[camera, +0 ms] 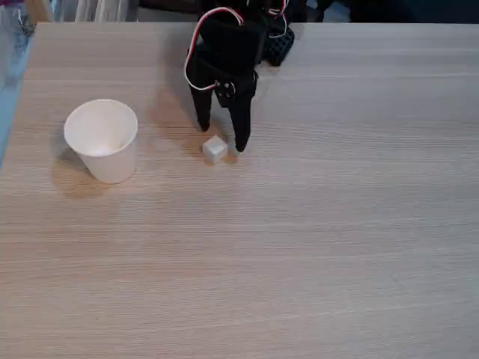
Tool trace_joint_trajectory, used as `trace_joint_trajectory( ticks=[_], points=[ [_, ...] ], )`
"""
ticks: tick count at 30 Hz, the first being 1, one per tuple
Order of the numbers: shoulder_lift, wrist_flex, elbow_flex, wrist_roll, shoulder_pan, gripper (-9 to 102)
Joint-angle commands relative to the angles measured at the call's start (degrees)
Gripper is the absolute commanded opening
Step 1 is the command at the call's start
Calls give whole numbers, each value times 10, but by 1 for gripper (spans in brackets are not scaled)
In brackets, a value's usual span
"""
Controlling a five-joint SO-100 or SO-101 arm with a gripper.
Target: Grasp a block and put it in the bin.
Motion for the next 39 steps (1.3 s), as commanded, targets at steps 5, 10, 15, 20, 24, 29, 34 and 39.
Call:
trace_joint_trajectory(
  ticks=[5, 10, 15, 20, 24, 29, 34, 39],
  points=[
    [-16, -35, -1, 1, -4, 36],
    [-35, -53, -6, 2, -4, 36],
    [-53, -72, -7, 1, 1, 36],
    [-61, -77, -7, -2, 4, 34],
    [-62, -83, -7, -2, 5, 32],
    [-62, -93, -6, -5, 10, 31],
    [-64, -97, -4, -6, 11, 25],
    [-64, -98, -2, -9, 12, 21]
  ],
)
